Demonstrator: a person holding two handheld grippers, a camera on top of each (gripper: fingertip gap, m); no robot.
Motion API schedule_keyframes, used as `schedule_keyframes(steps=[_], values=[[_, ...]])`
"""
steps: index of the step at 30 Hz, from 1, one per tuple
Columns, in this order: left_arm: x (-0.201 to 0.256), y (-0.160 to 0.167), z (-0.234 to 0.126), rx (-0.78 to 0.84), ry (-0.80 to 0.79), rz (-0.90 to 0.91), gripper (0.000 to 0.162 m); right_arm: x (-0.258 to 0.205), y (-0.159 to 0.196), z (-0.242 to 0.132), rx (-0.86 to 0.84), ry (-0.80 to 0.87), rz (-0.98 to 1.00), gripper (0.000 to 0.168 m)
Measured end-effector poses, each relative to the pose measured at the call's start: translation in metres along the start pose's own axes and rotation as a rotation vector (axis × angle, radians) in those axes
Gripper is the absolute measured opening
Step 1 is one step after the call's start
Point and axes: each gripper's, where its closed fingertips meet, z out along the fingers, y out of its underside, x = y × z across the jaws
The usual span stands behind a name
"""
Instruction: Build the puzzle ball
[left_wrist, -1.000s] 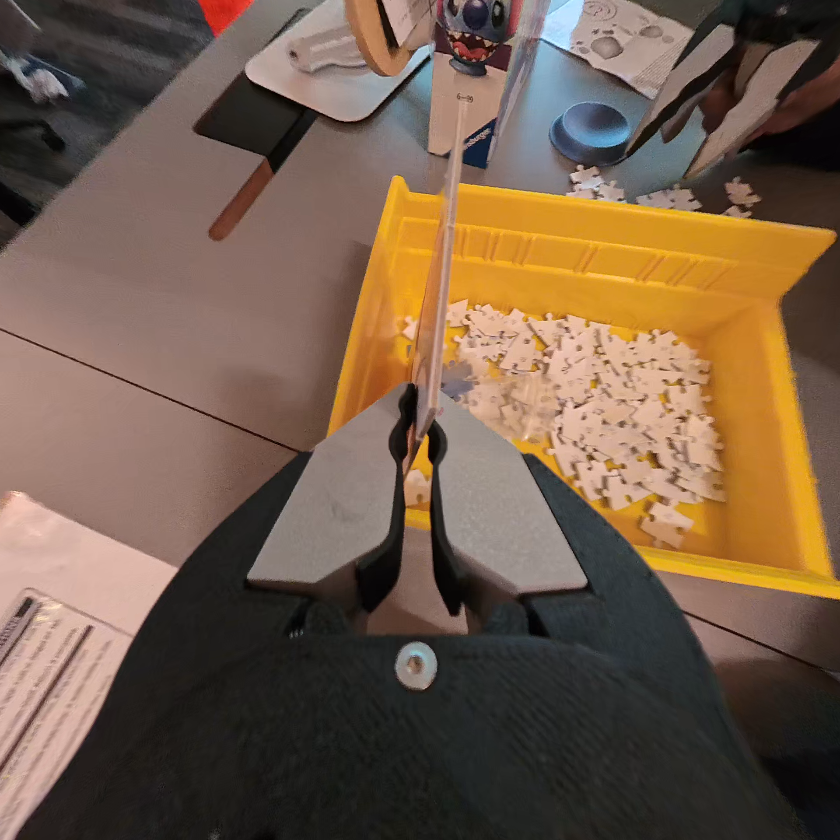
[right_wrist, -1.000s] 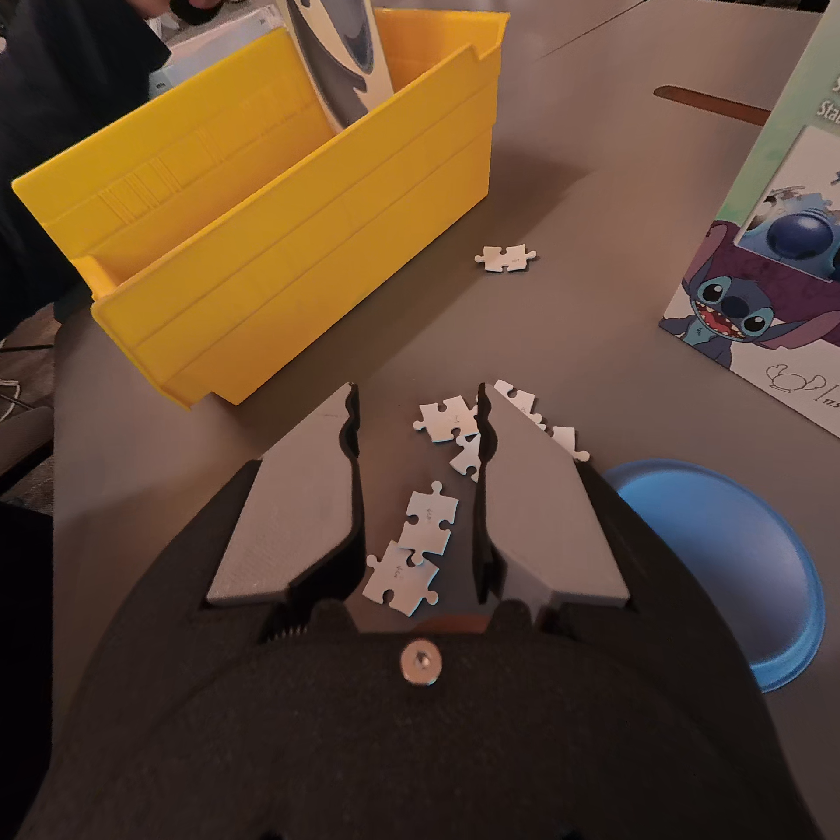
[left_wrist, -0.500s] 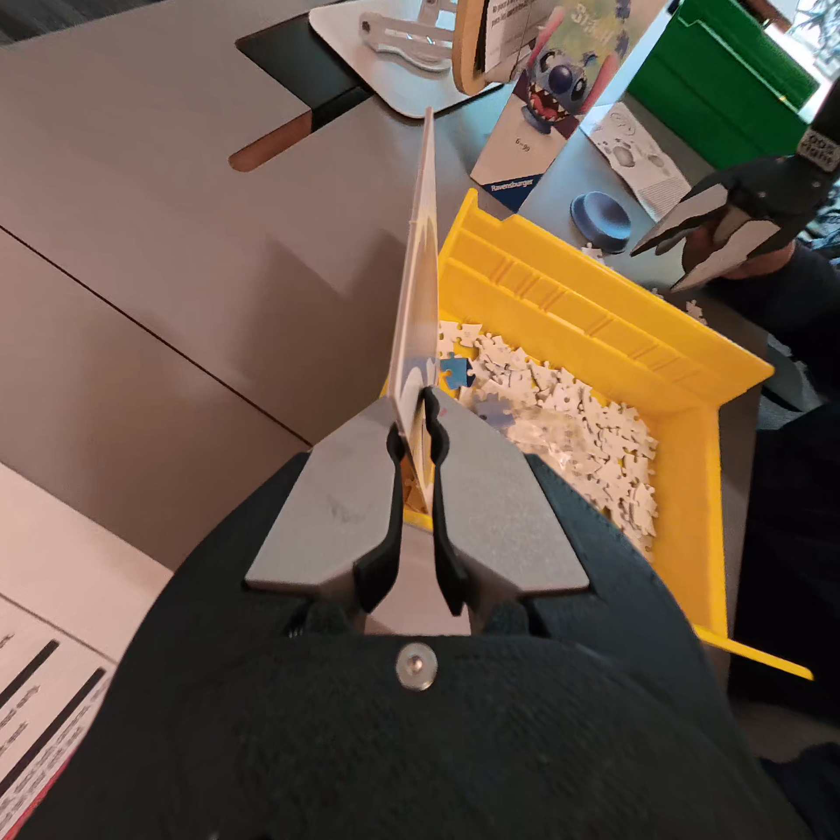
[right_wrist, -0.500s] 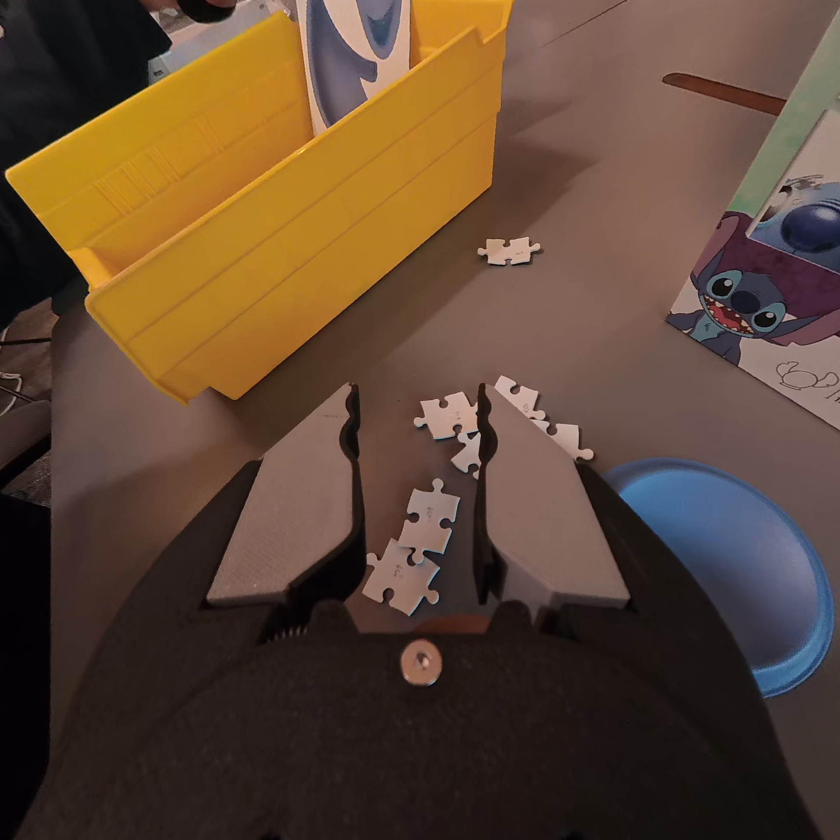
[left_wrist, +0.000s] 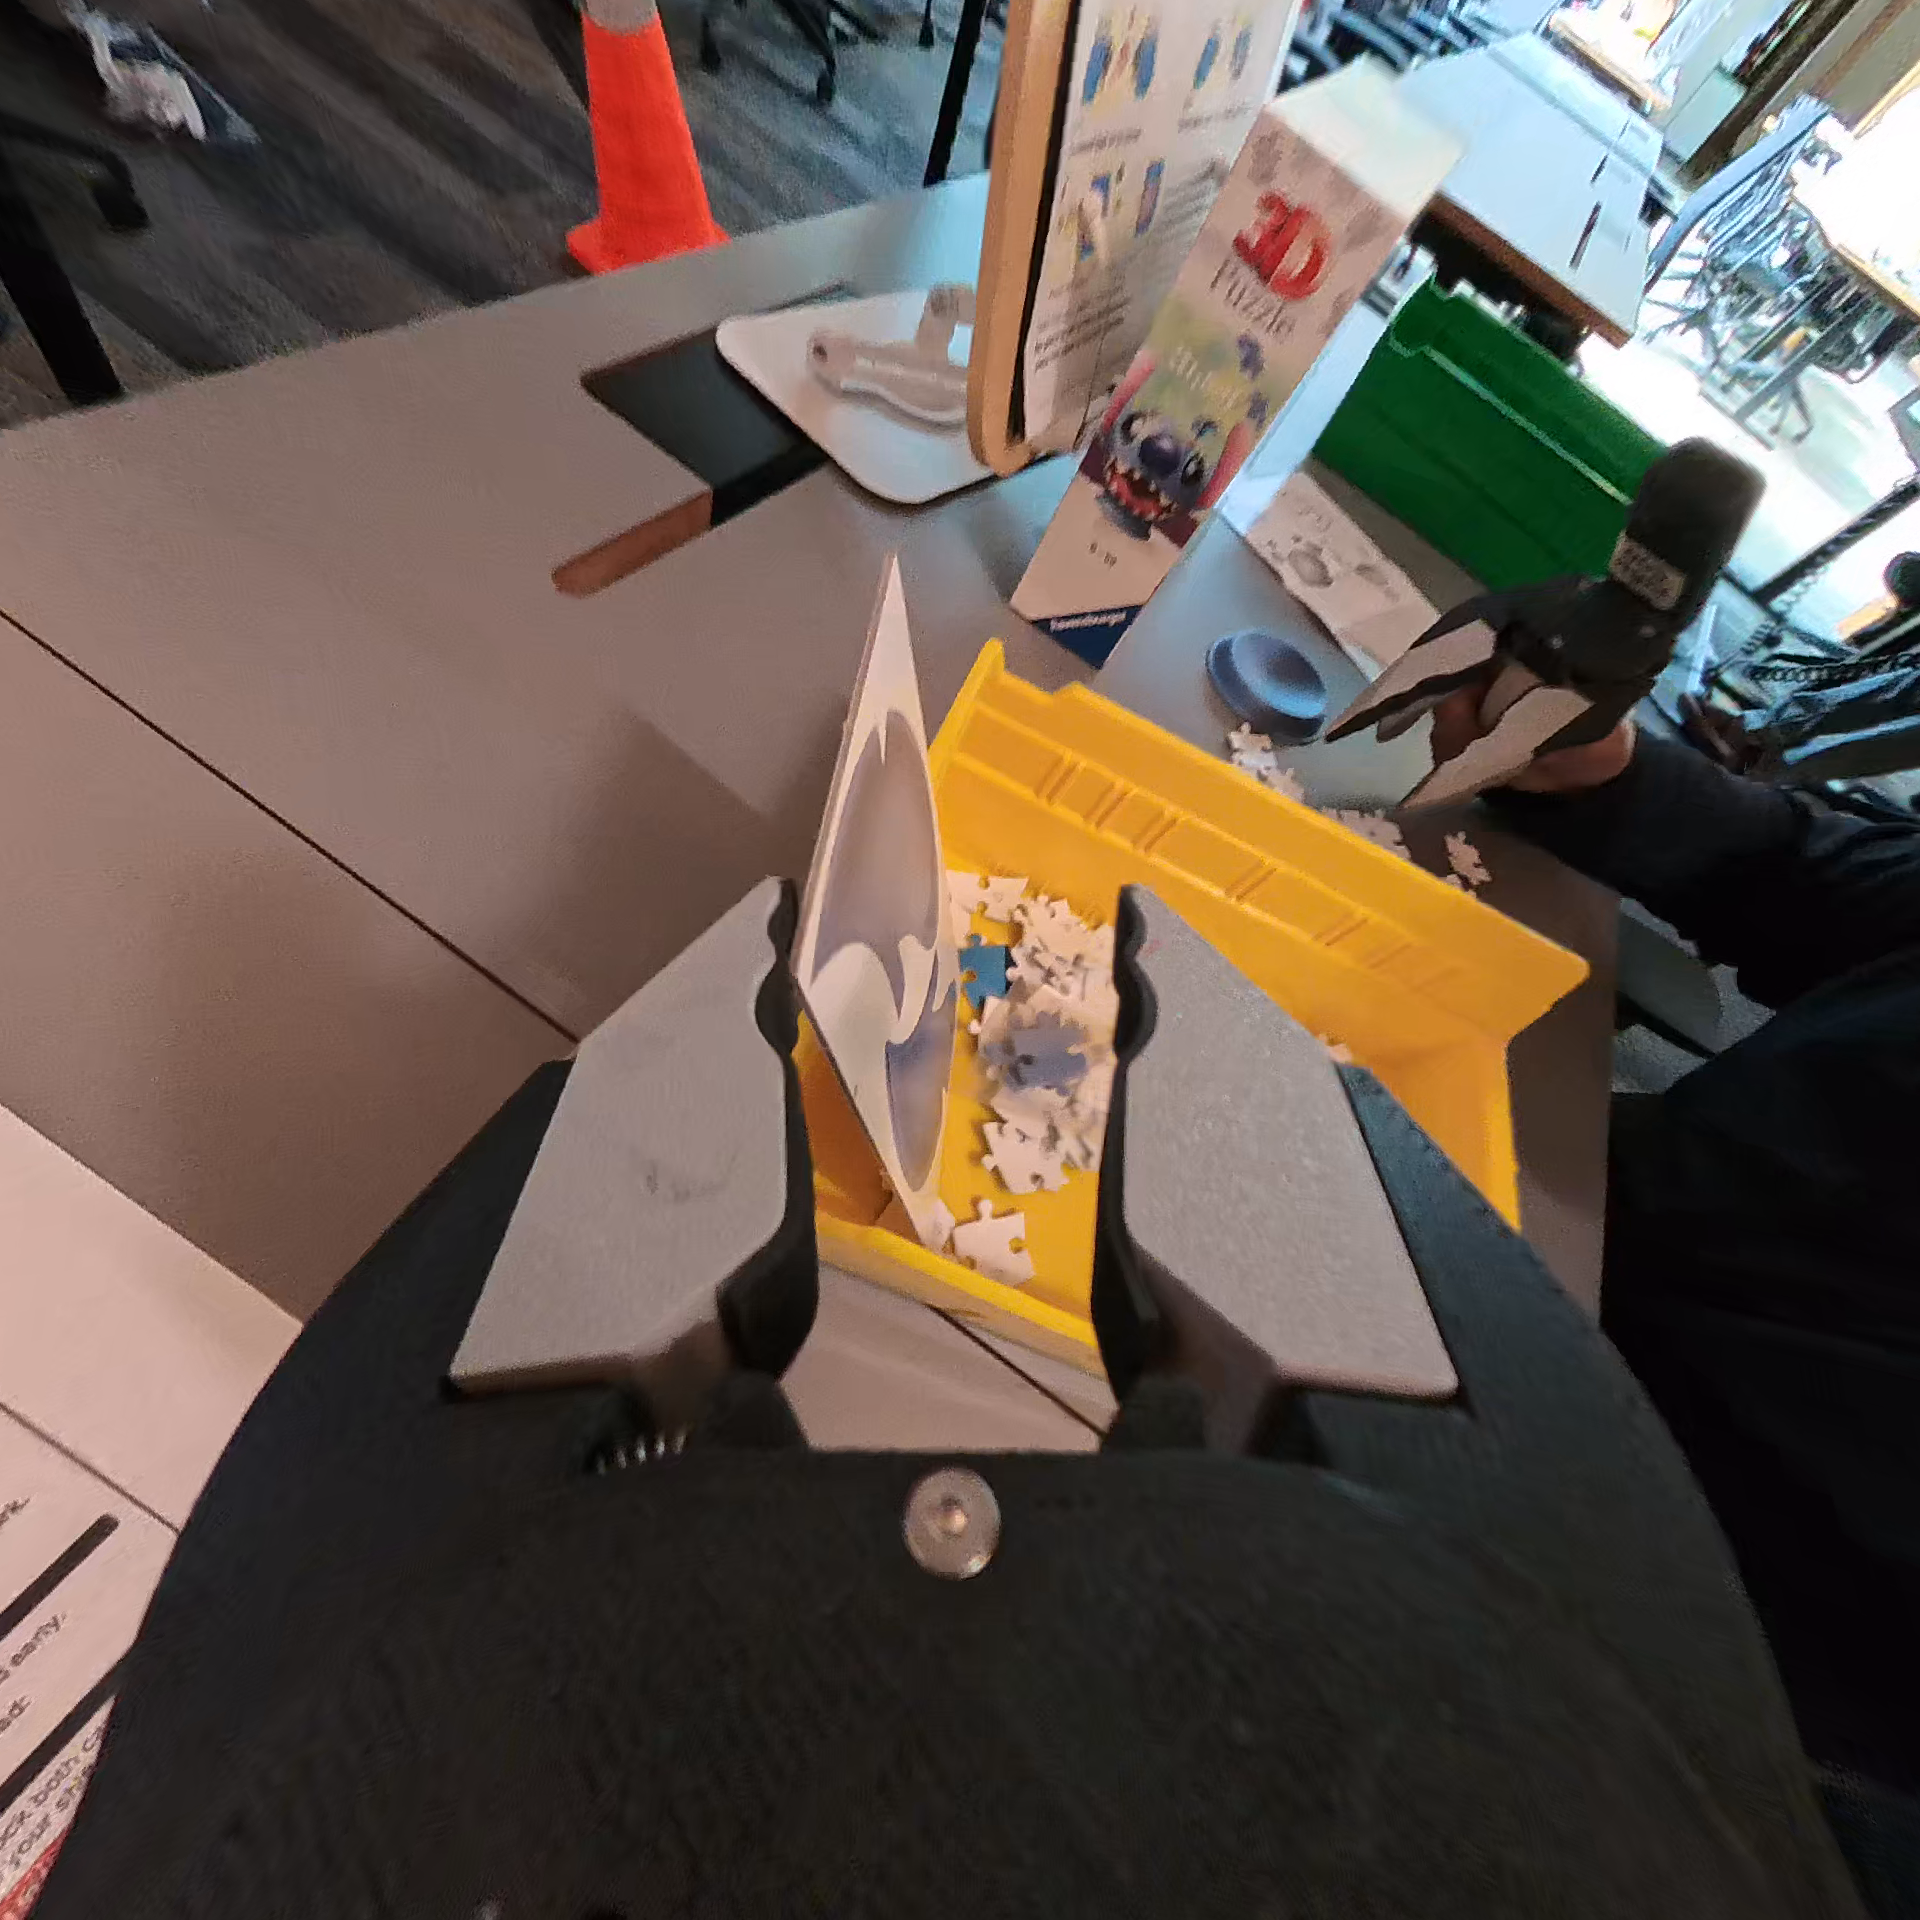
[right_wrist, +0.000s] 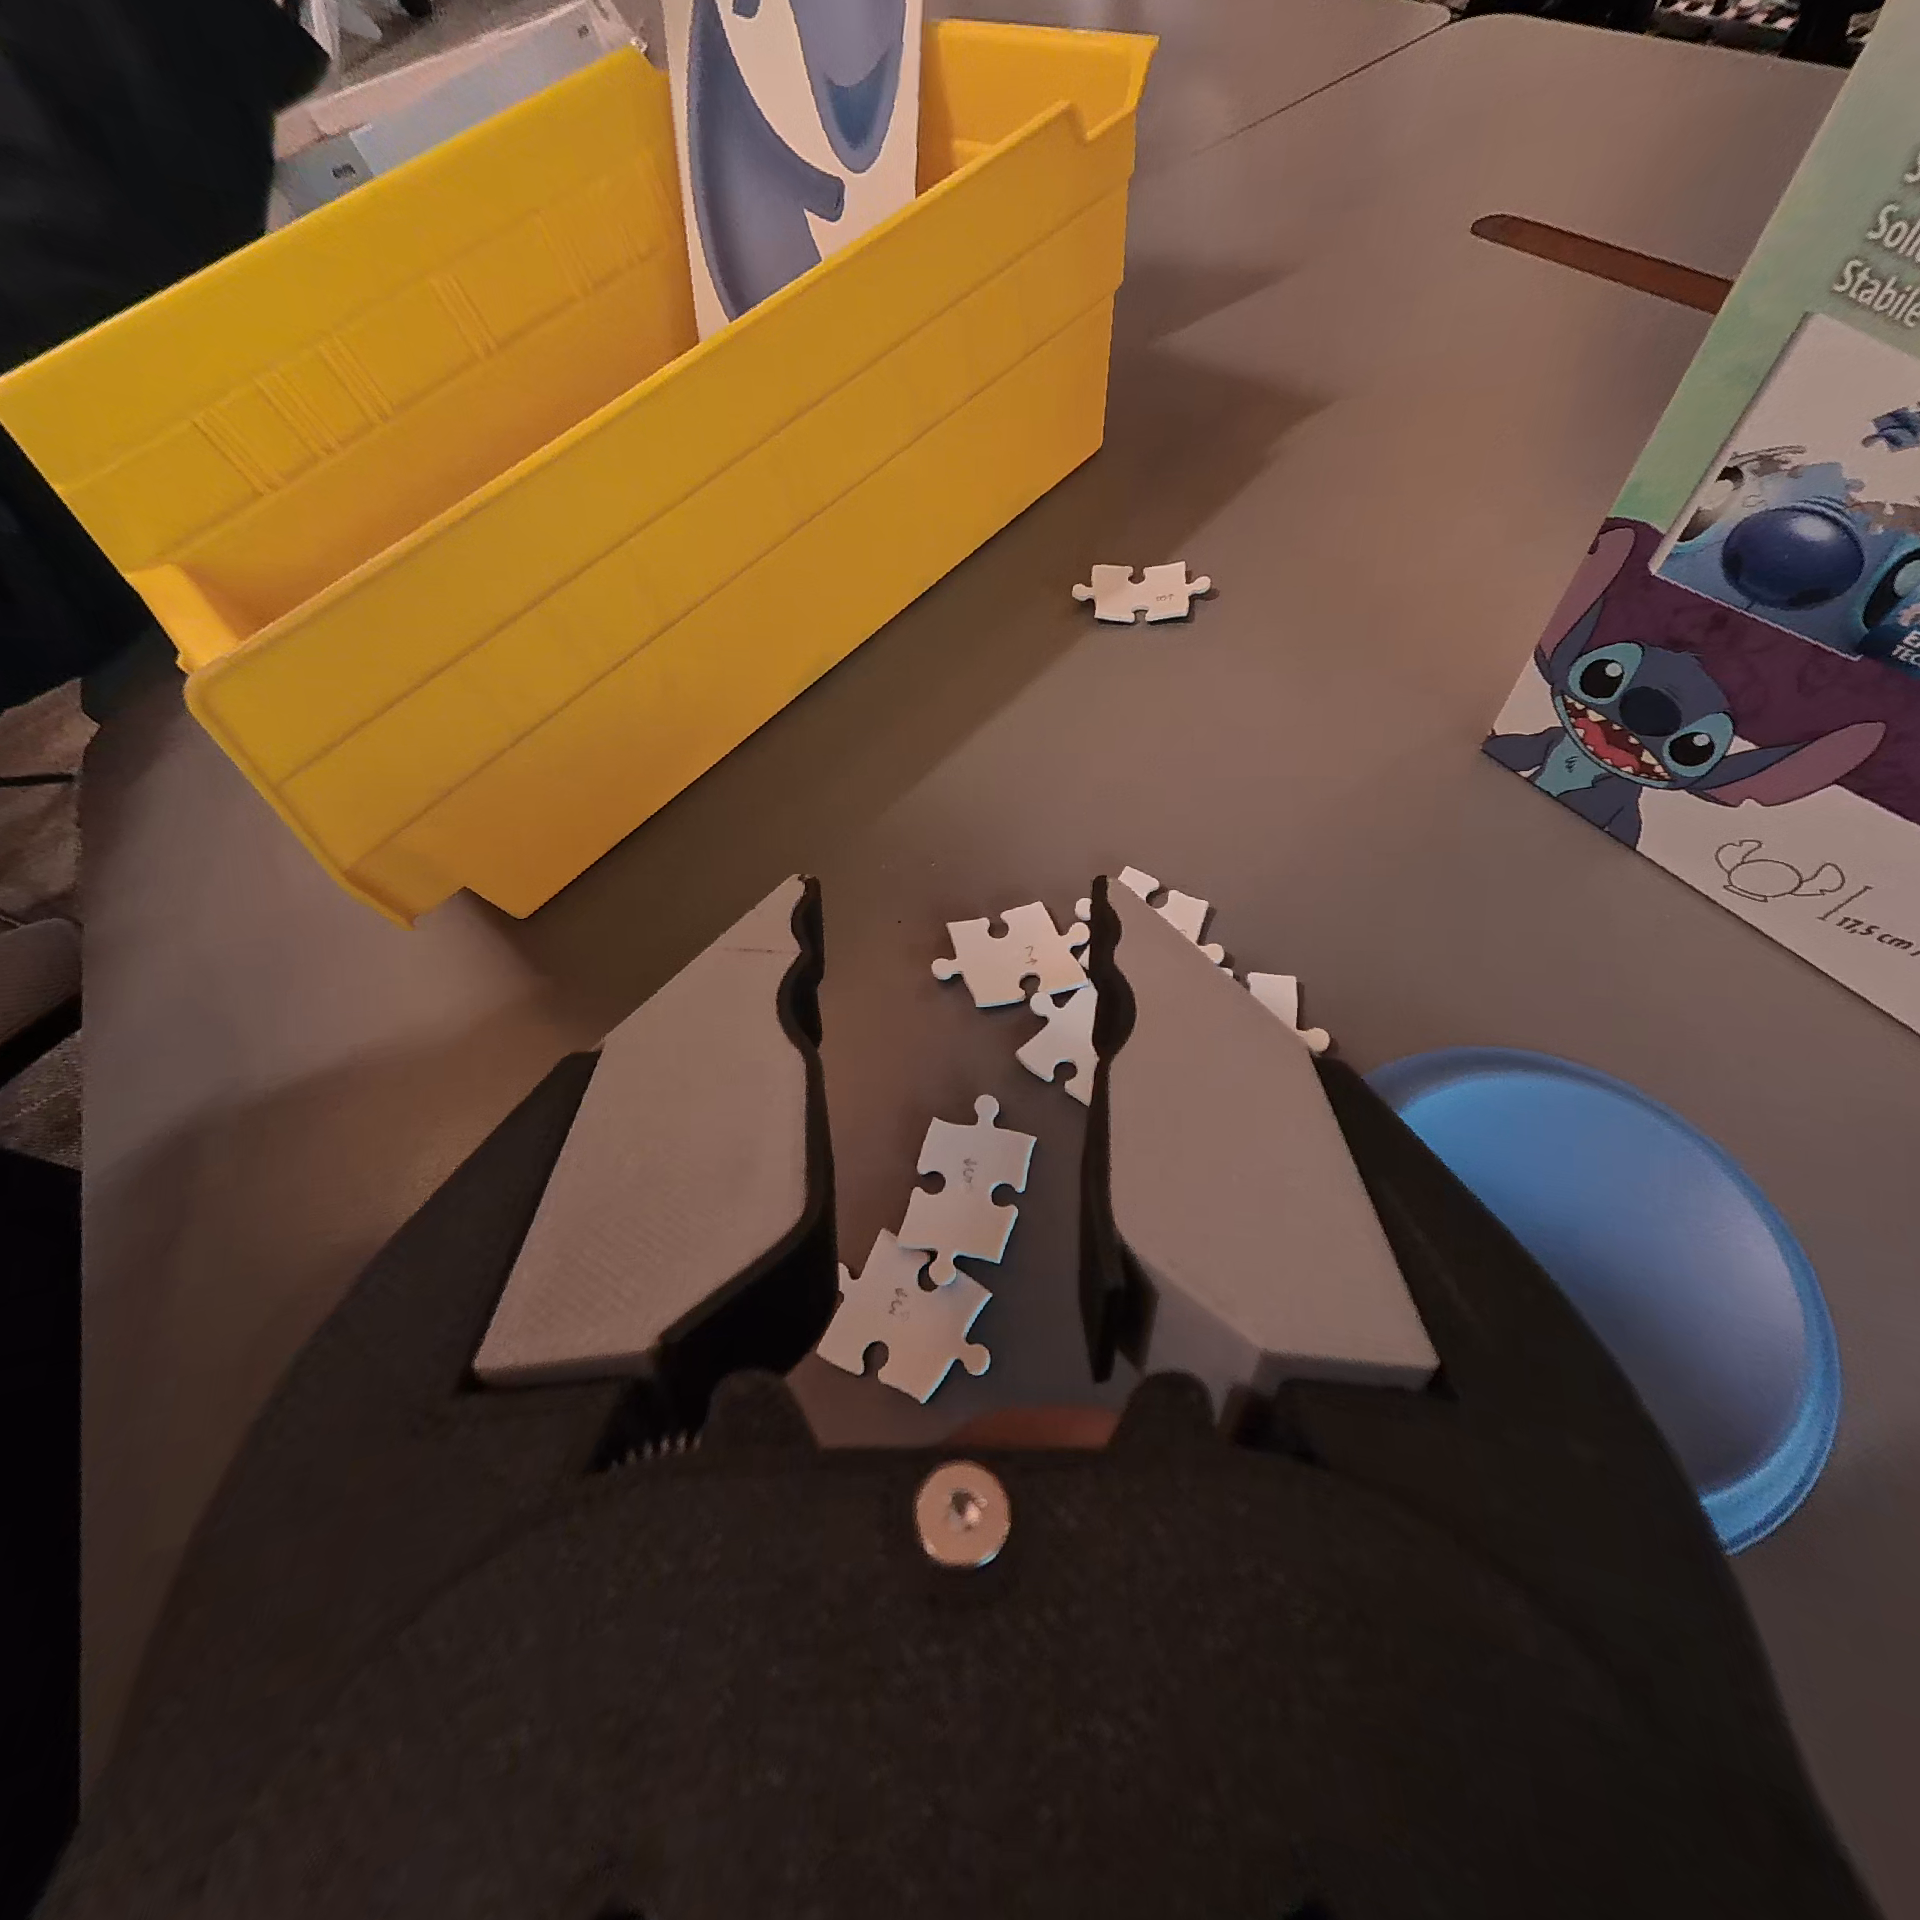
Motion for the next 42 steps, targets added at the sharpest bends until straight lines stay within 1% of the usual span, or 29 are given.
schedule_keyframes(steps=[2, 5, 7, 9, 10, 11, 12, 14, 17, 18, 20, 21, 23, 25, 28, 33, 34, 36, 37, 40, 42], values=[[0.012, -0.006, -0.003, 0.011, 0.012, 0.02, 0.058, 0.001, 0.0, 0.0, -0.001, 0.005, -0.002, 0.048], [0.035, -0.002, 0.003, -0.059, 0.013, 0.095, 0.056, 0.003, 0.001, 0.0, 0.0, 0.011, 0.0, 0.048], [0.055, 0.009, 0.015, -0.154, 0.034, 0.161, 0.05, 0.004, 0.0, 0.0, 0.003, 0.014, 0.004, 0.048], [0.075, 0.032, 0.03, -0.296, 0.072, 0.223, 0.039, 0.004, 0.0, 0.0, 0.005, 0.017, 0.006, 0.048], [0.077, 0.044, 0.037, -0.371, 0.058, 0.244, 0.037, 0.004, 0.0, 0.0, 0.005, 0.018, 0.007, 0.048], [0.086, 0.053, 0.043, -0.425, 0.093, 0.253, 0.051, 0.005, 0.0, 0.0, 0.004, 0.018, 0.008, 0.048], [0.095, 0.059, 0.048, -0.464, 0.133, 0.253, 0.047, 0.005, 0.001, 0.0, 0.003, 0.019, 0.008, 0.048], [0.102, 0.067, 0.054, -0.515, 0.14, 0.264, 0.05, 0.005, 0.001, 0.0, 0.003, 0.021, 0.008, 0.048], [0.095, 0.055, 0.062, -0.447, 0.065, 0.292, 0.041, 0.006, 0.0, 0.0, 0.006, 0.022, 0.01, 0.048], [0.09, 0.054, 0.064, -0.436, 0.038, 0.294, 0.033, 0.006, 0.001, 0.0, 0.004, 0.021, 0.011, 0.048], [0.074, 0.053, 0.068, -0.434, -0.027, 0.291, 0.032, 0.006, 0.002, 0.0, 0.001, 0.021, 0.011, 0.048], [0.067, 0.053, 0.069, -0.438, -0.055, 0.292, 0.028, 0.006, 0.002, 0.0, -0.001, 0.021, 0.011, 0.048], [0.062, 0.047, 0.068, -0.413, -0.076, 0.3, 0.023, 0.007, 0.002, 0.001, -0.002, 0.021, 0.012, 0.048], [0.051, 0.038, 0.063, -0.372, -0.151, 0.32, 0.011, 0.006, 0.002, 0.0, -0.001, 0.02, 0.011, 0.048], [0.04, 0.031, 0.056, -0.332, -0.216, 0.307, 0.006, 0.006, 0.002, 0.0, -0.001, 0.019, 0.012, 0.048], [0.022, 0.018, 0.047, -0.242, -0.219, 0.177, 0.006, 0.006, 0.003, 0.002, -0.007, 0.019, 0.013, 0.048], [0.022, 0.016, 0.046, -0.225, -0.199, 0.162, 0.003, 0.007, 0.003, 0.002, -0.007, 0.021, 0.012, 0.048], [0.015, 0.014, 0.042, -0.202, -0.214, 0.142, 0.0, 0.007, 0.003, 0.001, -0.004, 0.023, 0.013, 0.048], [0.014, 0.014, 0.04, -0.203, -0.213, 0.136, 0.0, 0.007, 0.003, 0.001, -0.004, 0.023, 0.013, 0.048], [0.024, 0.013, 0.037, -0.189, -0.135, 0.099, 0.0, 0.008, 0.003, 0.002, -0.006, 0.024, 0.015, 0.048], [0.023, 0.01, 0.033, -0.174, -0.134, 0.102, 0.0, 0.008, 0.005, 0.003, -0.011, 0.023, 0.015, 0.048]])
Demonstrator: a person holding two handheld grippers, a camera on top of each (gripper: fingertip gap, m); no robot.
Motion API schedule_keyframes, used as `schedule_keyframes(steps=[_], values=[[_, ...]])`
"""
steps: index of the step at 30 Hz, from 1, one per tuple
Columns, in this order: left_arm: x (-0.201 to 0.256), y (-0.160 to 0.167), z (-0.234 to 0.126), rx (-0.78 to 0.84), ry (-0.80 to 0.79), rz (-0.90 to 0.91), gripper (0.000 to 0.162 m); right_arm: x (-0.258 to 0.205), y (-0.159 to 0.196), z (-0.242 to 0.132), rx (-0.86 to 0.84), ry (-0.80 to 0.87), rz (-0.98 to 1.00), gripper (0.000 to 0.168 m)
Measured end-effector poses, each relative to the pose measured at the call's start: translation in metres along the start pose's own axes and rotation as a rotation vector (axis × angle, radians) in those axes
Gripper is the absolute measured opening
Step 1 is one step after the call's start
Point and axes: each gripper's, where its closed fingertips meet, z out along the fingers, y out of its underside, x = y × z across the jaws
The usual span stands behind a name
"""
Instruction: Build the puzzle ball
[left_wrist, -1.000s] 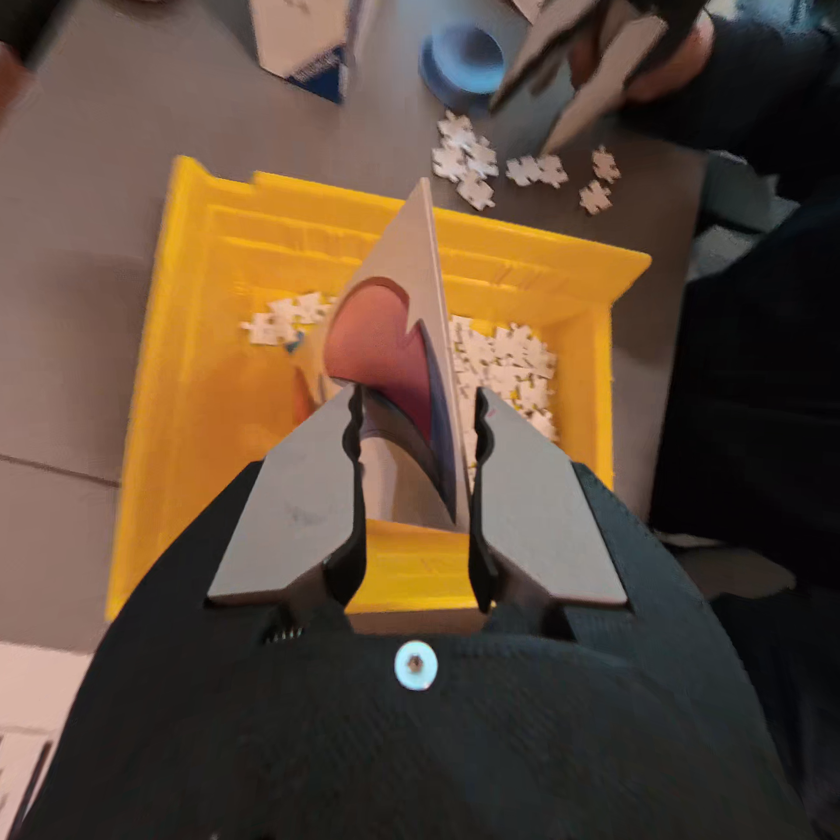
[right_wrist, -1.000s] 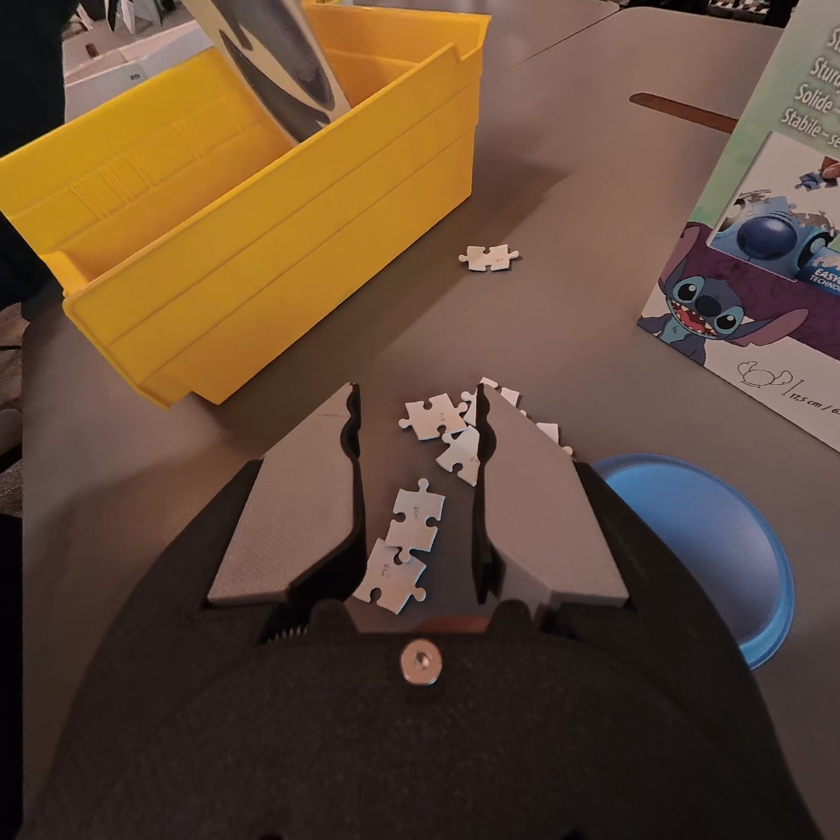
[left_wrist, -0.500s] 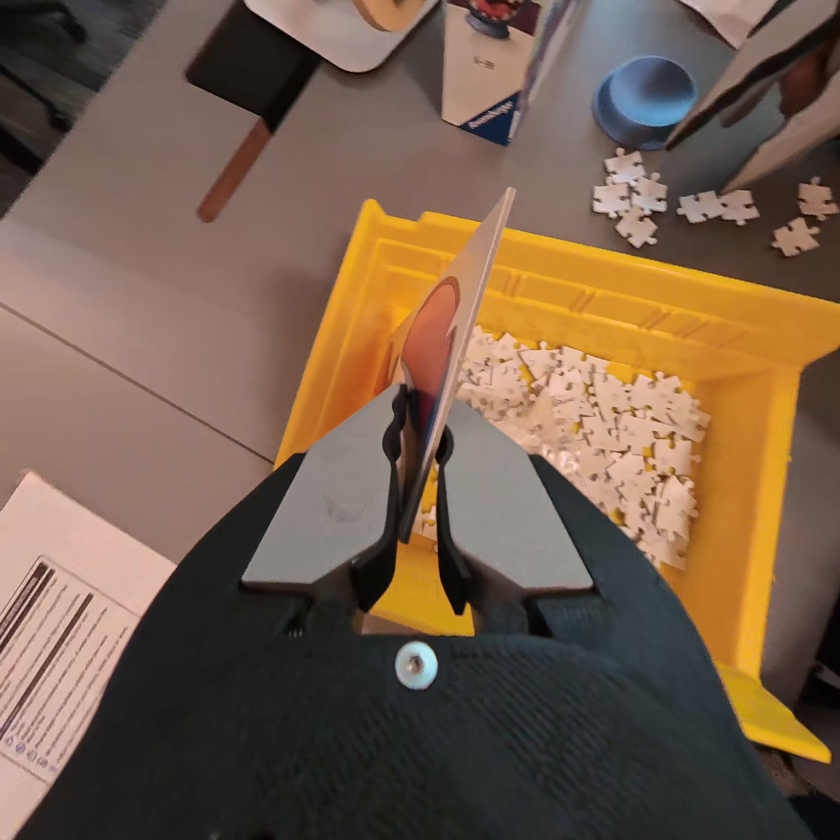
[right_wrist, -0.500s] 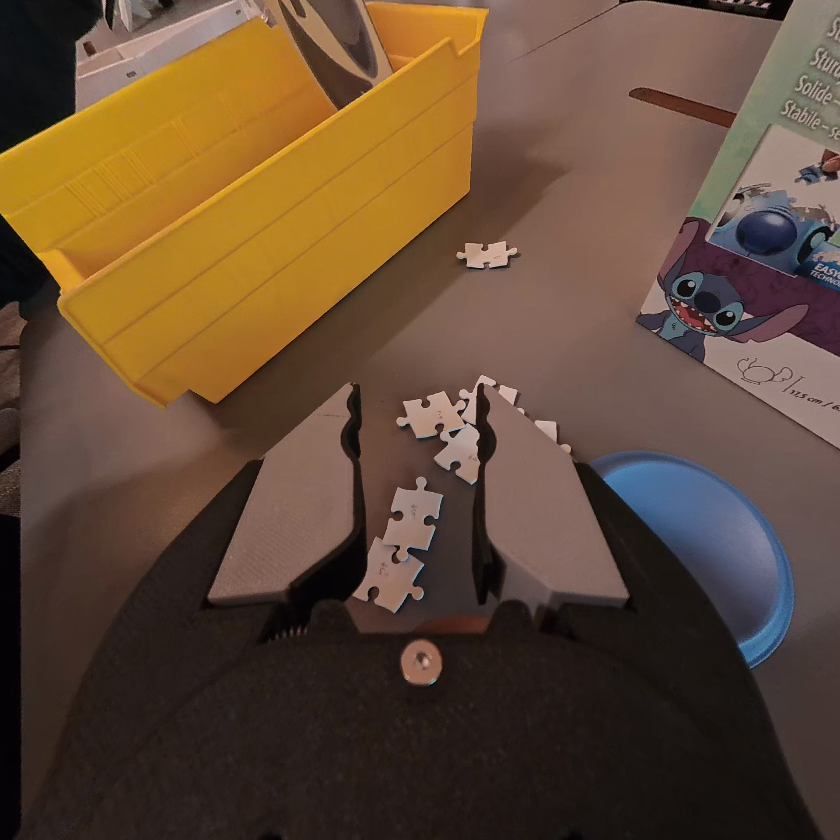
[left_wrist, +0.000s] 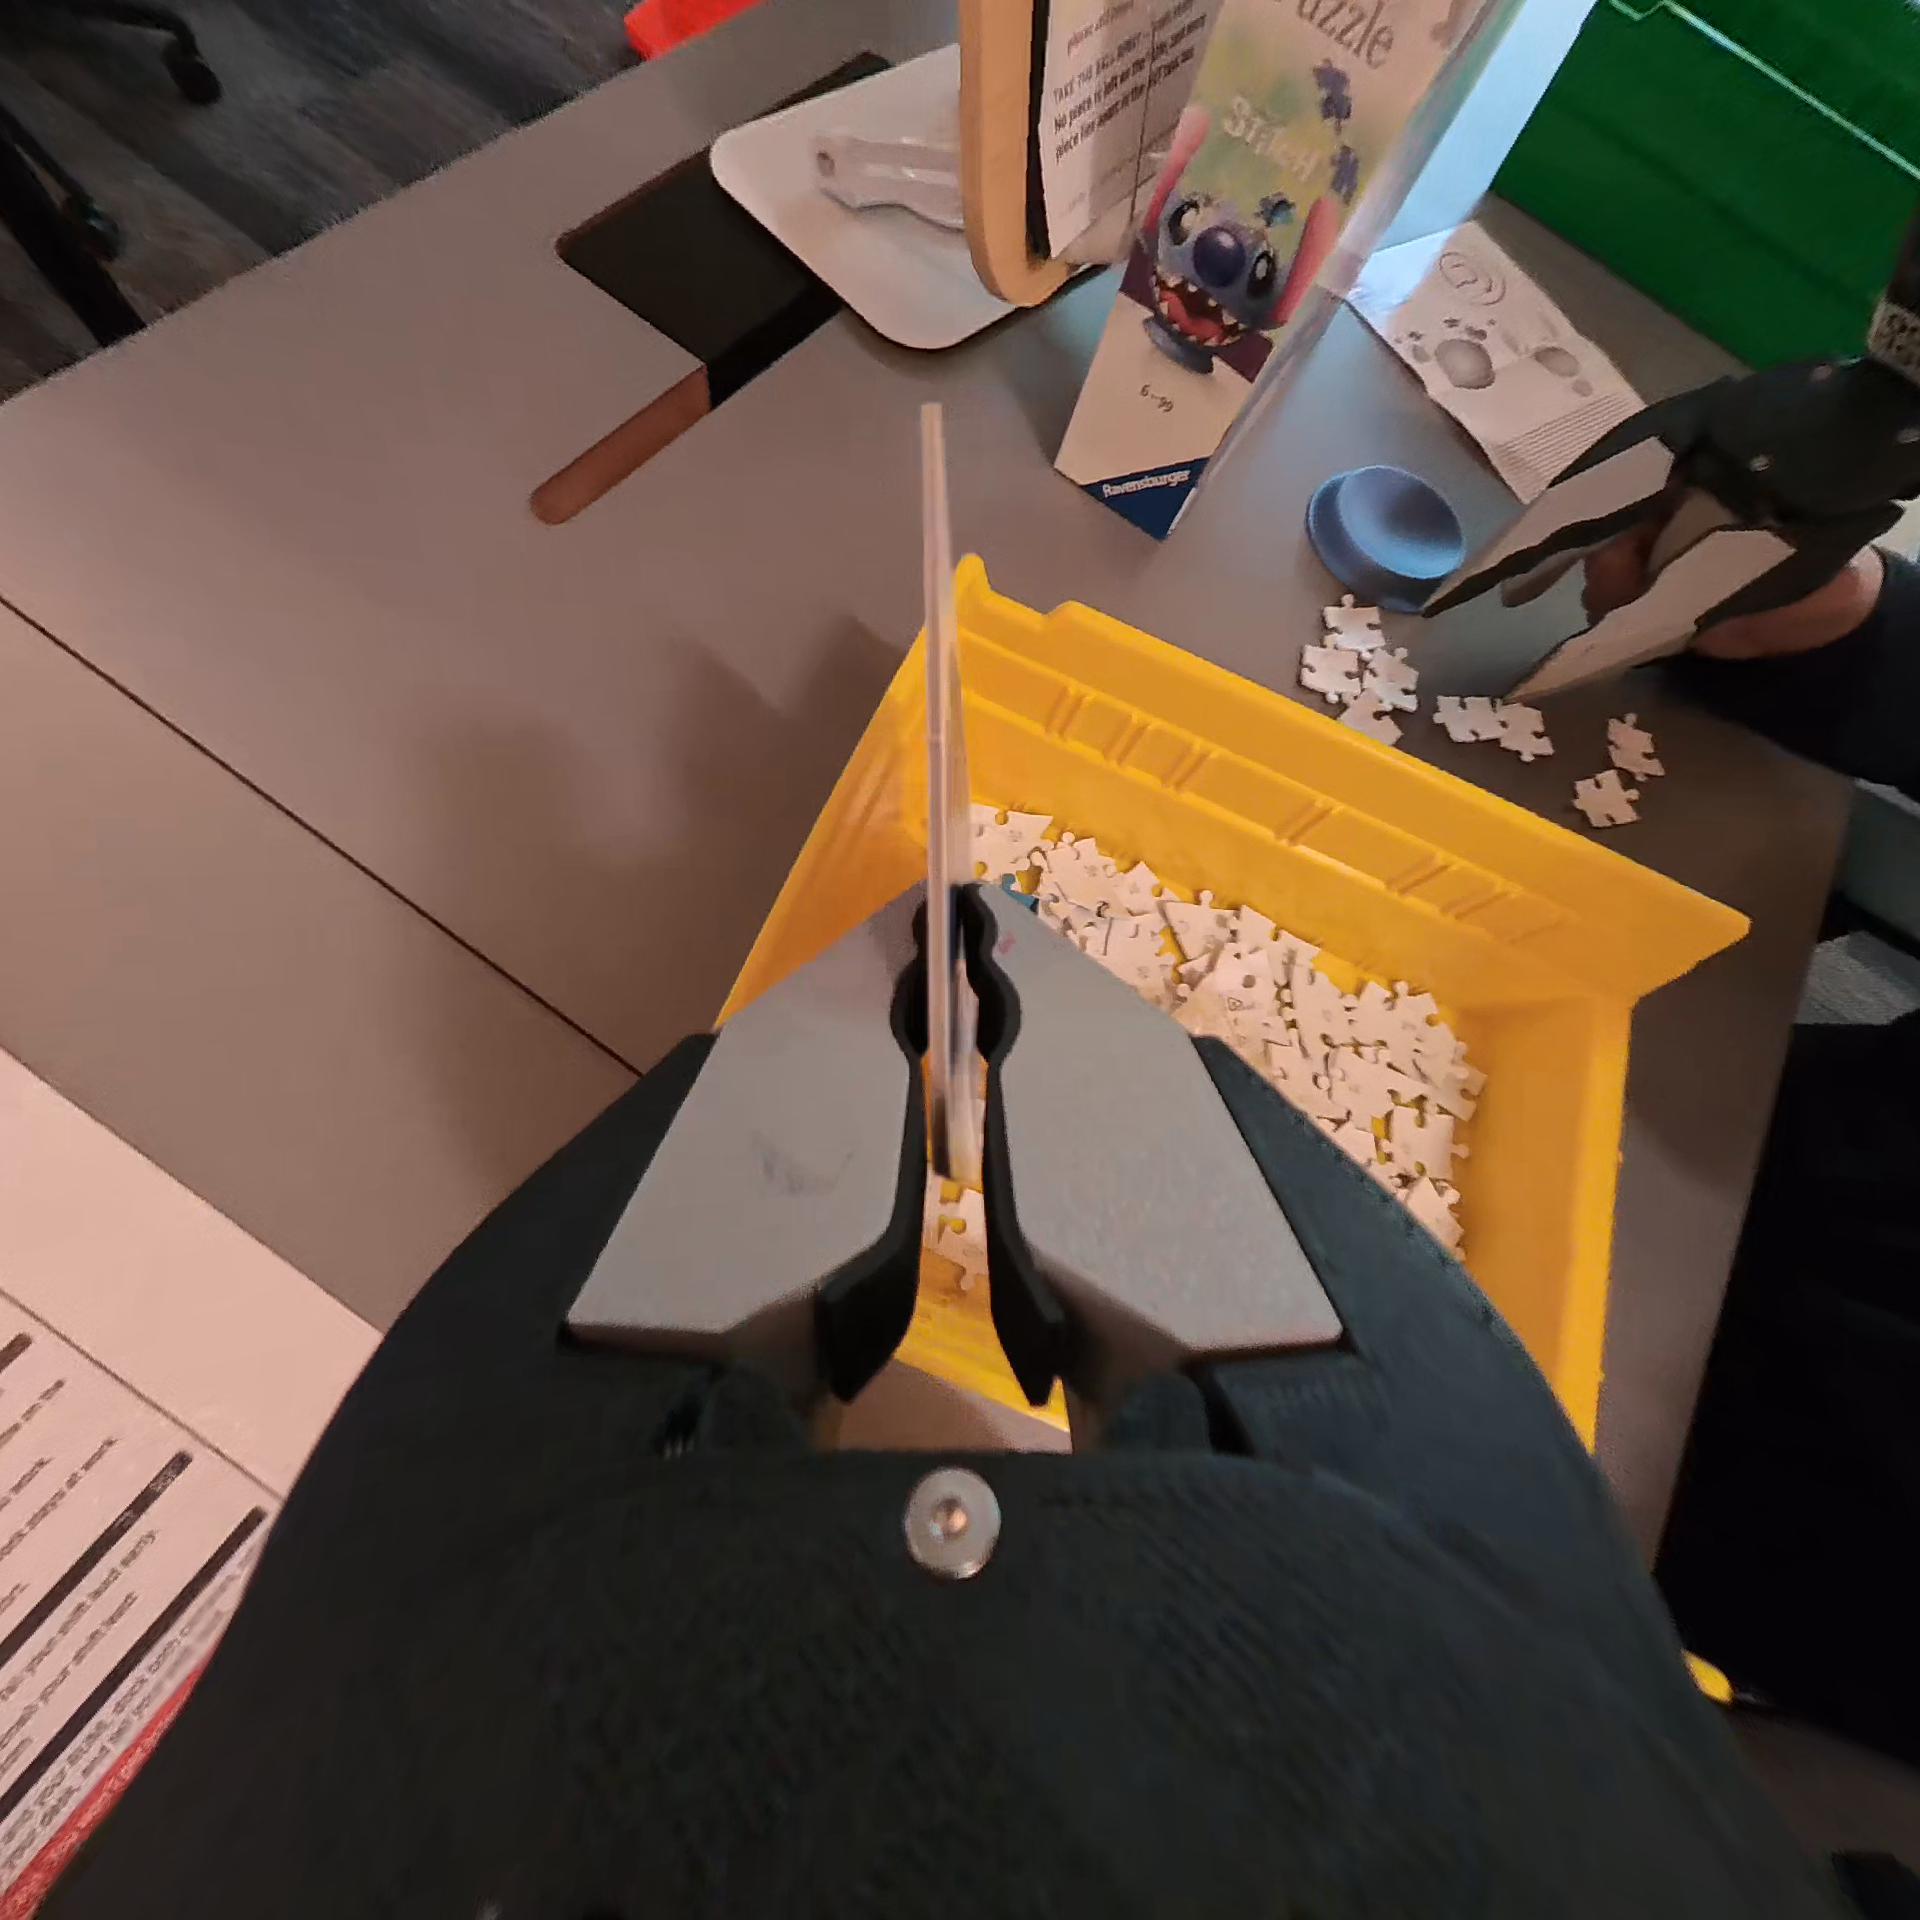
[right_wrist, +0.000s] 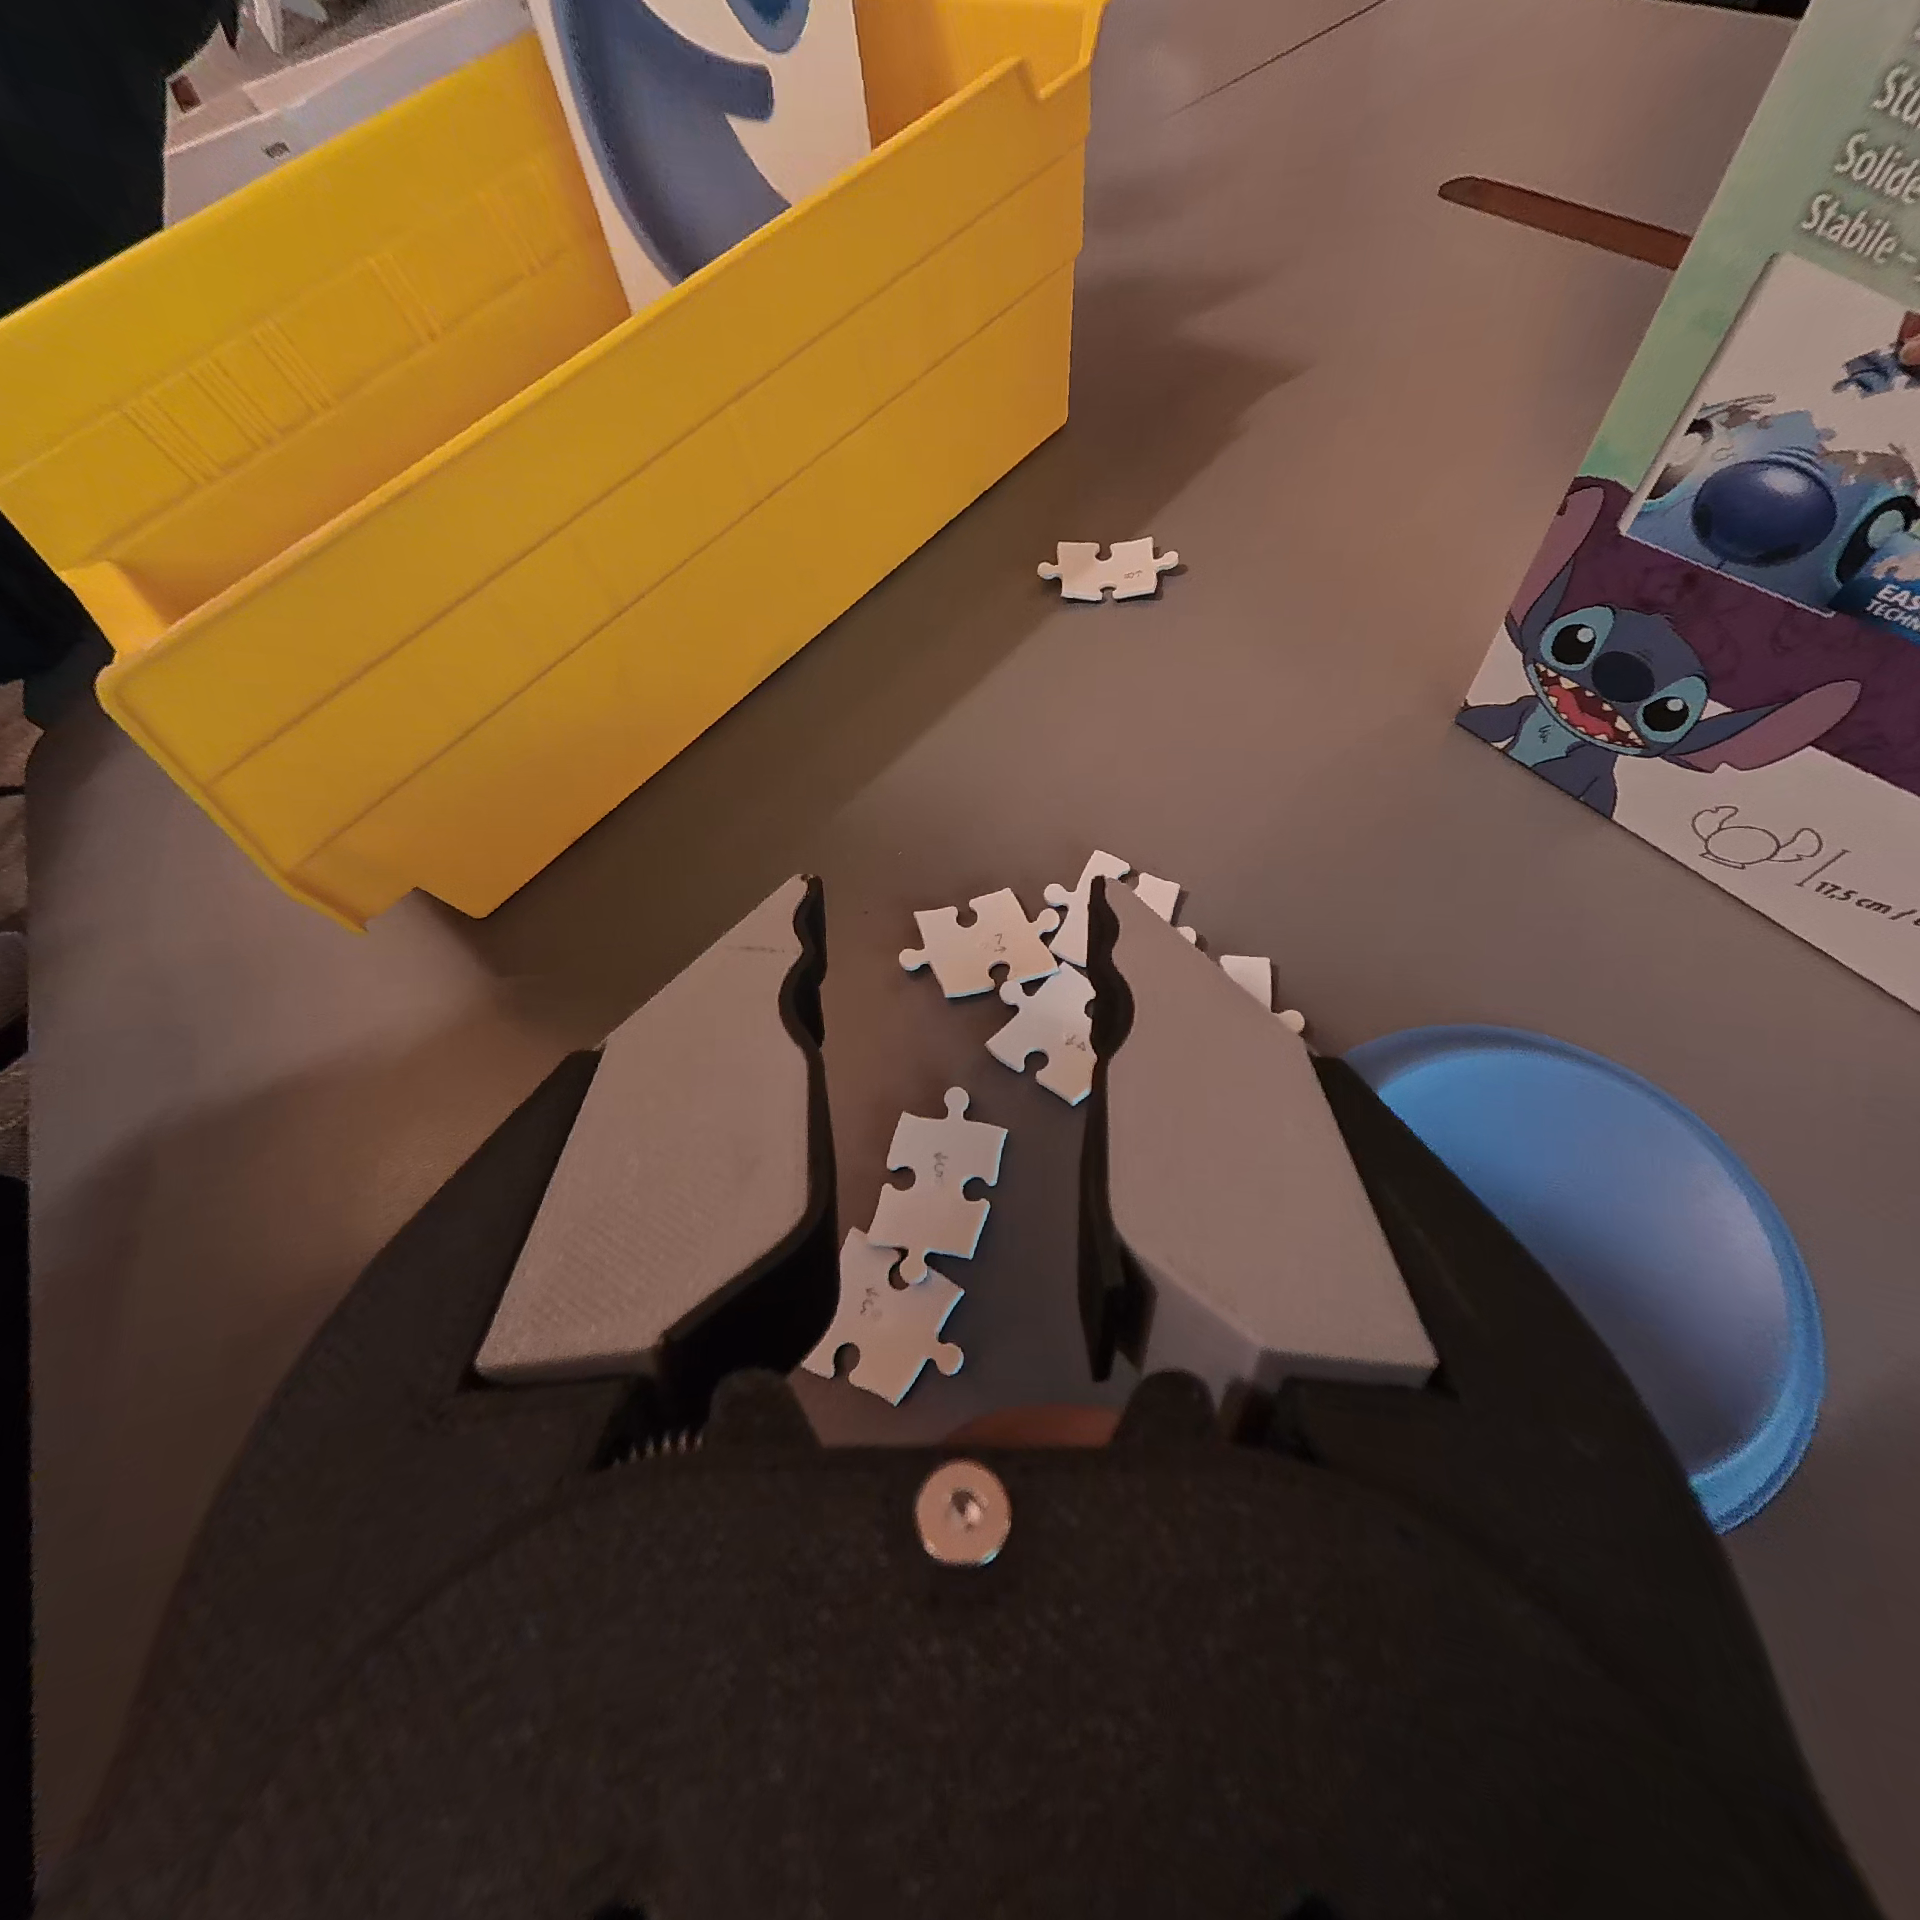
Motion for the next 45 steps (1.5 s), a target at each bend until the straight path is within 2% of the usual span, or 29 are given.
schedule_keyframes(steps=[5, 15, 19, 24, 27, 30, 35, 38, 40, 45], values=[[-0.02, 0.001, -0.003, 0.011, -0.089, 0.042, 0.0, 0.0, 0.001, 0.001, -0.004, 0.002, -0.002, 0.048], [-0.004, -0.013, 0.004, 0.048, -0.094, 0.293, 0.0, 0.003, 0.003, 0.002, -0.014, 0.006, 0.003, 0.048], [-0.009, -0.001, 0.012, -0.011, -0.085, 0.275, 0.001, 0.003, 0.004, 0.003, -0.015, 0.008, 0.002, 0.048], [-0.019, 0.0, 0.01, 0.019, -0.071, 0.214, 0.002, 0.004, 0.003, 0.002, -0.012, 0.01, 0.003, 0.048], [-0.03, 0.001, 0.008, 0.02, -0.074, 0.111, 0.008, 0.004, 0.004, 0.003, -0.017, 0.009, 0.004, 0.048], [-0.034, 0.003, 0.007, 0.026, -0.071, 0.083, 0.011, 0.004, 0.005, 0.003, -0.018, 0.009, 0.004, 0.048], [-0.04, 0.006, 0.007, 0.002, -0.1, 0.046, 0.038, 0.004, 0.005, 0.004, -0.021, 0.008, 0.002, 0.048], [-0.043, 0.005, 0.006, 0.009, -0.121, 0.039, 0.041, 0.003, 0.006, 0.004, -0.024, 0.01, -0.001, 0.048], [-0.046, 0.004, 0.002, 0.012, -0.142, 0.025, 0.049, 0.003, 0.005, 0.003, -0.021, 0.01, -0.002, 0.048], [-0.032, -0.013, -0.026, 0.08, -0.158, 0.06, 0.054, 0.003, 0.003, 0.001, -0.014, 0.012, -0.004, 0.048]])
